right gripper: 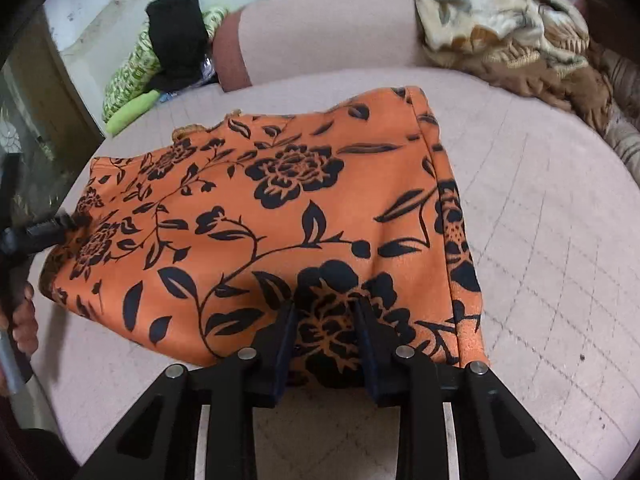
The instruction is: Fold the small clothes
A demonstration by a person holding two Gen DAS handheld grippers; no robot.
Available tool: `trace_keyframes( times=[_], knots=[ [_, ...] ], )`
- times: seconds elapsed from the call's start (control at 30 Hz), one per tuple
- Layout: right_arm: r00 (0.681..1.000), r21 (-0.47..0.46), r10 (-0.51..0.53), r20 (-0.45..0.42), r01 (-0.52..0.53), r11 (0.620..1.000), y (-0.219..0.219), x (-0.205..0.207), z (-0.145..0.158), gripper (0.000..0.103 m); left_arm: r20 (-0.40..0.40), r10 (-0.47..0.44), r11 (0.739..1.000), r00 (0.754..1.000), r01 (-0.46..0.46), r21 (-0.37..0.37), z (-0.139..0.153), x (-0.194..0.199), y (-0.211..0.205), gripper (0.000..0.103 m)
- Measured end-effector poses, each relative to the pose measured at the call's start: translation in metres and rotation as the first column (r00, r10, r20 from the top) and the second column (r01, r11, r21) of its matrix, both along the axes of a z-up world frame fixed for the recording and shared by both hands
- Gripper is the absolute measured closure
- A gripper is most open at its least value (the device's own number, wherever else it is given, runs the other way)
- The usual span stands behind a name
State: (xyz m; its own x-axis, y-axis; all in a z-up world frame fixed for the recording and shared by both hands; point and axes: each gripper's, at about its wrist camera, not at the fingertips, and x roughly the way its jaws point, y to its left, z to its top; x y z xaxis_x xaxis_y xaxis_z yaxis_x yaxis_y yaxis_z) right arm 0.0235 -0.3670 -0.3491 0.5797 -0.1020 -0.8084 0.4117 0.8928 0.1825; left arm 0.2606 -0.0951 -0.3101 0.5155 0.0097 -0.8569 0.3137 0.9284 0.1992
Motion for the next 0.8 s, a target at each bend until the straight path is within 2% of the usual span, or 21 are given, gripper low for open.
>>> trace_keyframes(
  times=[0.07,0.17,0.27,0.33,0.4,0.5,0.53,0.57,0.63,0.67,0.73,0.8],
  knots=[
    [1.0,0.02,0.004,-0.005,-0.004,1.0,0.0,0.005,0.007,0.067,0.023,-0.009,1.0,1.0,0.009,0.011,0.006,0.0,-0.002,0.018],
    [0.997,0.002,0.012,0.071,-0.013,1.0,0.004,0.017,0.027,0.067,-0.014,0.033,0.996,0.999,-0.034,-0.083,0.011,0.009,0.008,0.018],
    [0.989,0.026,0.046,0.143,-0.05,0.998,0.016,0.04,0.04,0.067,0.036,0.091,0.987,0.995,-0.085,-0.136,0.025,0.011,0.02,0.018],
    [0.982,0.042,0.092,0.162,-0.1,0.994,0.037,0.059,0.041,0.067,0.082,0.115,0.987,0.99,-0.105,-0.125,0.032,0.012,0.025,0.018],
    [0.974,0.036,0.153,0.166,-0.161,0.986,0.06,0.07,0.041,0.067,0.087,0.136,0.988,0.987,-0.129,-0.086,0.03,0.016,0.028,0.018],
    [0.966,0.053,0.221,0.134,-0.23,0.972,0.09,0.083,0.025,0.067,0.021,0.152,0.988,0.988,-0.152,-0.024,0.009,0.024,0.035,0.015],
    [0.966,0.06,0.248,0.08,-0.253,0.966,0.101,0.087,0.01,0.067,0.001,0.161,0.987,0.987,-0.161,-0.013,0.004,0.028,0.038,0.013],
    [0.966,0.022,0.254,0.049,-0.255,0.967,0.109,0.089,0.0,0.066,0.005,0.174,0.985,0.985,-0.174,-0.016,0.003,0.029,0.041,0.008],
    [0.96,-0.063,0.266,0.083,-0.262,0.963,0.118,0.083,0.001,0.066,0.004,0.176,0.984,0.984,-0.176,-0.016,0.004,0.026,0.046,0.006],
    [0.959,-0.068,0.273,0.074,-0.268,0.961,0.119,0.082,0.003,0.067,0.005,0.175,0.984,0.985,-0.175,-0.014,0.005,0.025,0.046,0.006],
    [0.959,-0.016,0.27,0.085,-0.27,0.963,0.112,0.082,0.009,0.067,0.039,0.18,0.984,0.983,-0.179,-0.023,0.013,0.024,0.046,0.006],
    [0.959,0.067,0.247,0.139,-0.258,0.964,0.102,0.08,0.02,0.067,0.097,0.179,0.983,0.979,-0.175,-0.05,0.027,0.021,0.047,0.006]
  ],
)
